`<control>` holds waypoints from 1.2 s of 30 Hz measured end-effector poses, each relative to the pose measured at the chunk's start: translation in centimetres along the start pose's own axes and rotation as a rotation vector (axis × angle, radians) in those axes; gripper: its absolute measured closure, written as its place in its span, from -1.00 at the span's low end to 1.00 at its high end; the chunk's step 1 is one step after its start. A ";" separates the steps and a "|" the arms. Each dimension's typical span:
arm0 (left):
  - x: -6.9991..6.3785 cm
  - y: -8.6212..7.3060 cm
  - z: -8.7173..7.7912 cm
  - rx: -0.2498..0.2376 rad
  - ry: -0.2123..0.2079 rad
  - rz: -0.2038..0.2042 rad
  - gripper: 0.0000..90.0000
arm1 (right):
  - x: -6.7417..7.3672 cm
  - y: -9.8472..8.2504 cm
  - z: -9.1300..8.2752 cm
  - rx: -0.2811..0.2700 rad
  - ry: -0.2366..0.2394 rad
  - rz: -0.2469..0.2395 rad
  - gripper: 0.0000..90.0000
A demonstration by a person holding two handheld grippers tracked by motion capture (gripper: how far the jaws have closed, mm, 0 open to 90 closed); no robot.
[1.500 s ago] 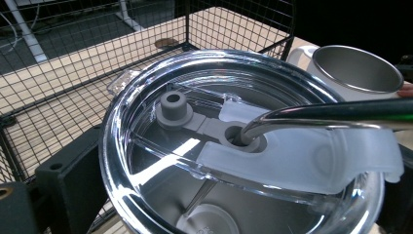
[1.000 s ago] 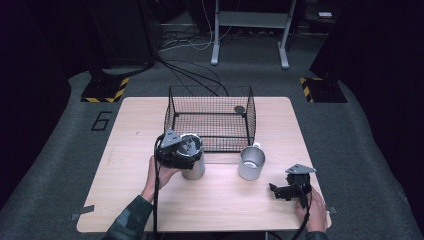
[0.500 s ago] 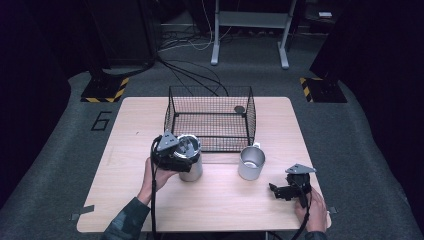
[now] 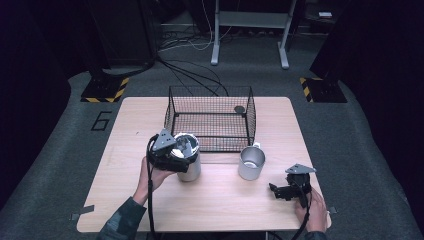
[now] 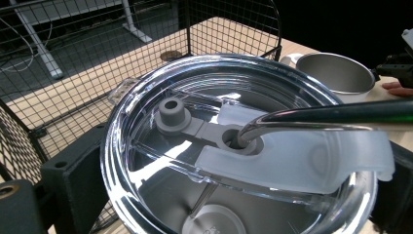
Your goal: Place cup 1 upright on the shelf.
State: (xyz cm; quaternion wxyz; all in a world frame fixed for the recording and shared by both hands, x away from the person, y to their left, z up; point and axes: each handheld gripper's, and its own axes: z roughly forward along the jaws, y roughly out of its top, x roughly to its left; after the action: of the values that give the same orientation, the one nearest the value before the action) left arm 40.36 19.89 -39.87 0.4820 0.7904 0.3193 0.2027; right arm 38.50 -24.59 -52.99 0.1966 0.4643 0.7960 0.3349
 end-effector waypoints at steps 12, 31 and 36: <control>0.2 1.4 -1.7 -0.021 0.011 0.015 -0.92 | 0.0 0.0 0.0 0.001 0.000 0.000 -1.00; 0.4 4.4 -2.5 -0.026 -0.002 0.051 -0.92 | 0.0 0.0 0.0 0.000 0.000 0.000 -1.00; 0.6 5.3 -2.6 -0.030 0.002 0.062 -0.92 | 0.0 0.0 0.0 0.000 0.000 0.000 -1.00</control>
State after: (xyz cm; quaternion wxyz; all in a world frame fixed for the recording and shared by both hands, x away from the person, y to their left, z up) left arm 40.80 20.22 -33.91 0.4871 0.7922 0.2921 0.2231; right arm 38.50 -24.59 -52.99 0.1966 0.4643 0.7960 0.3350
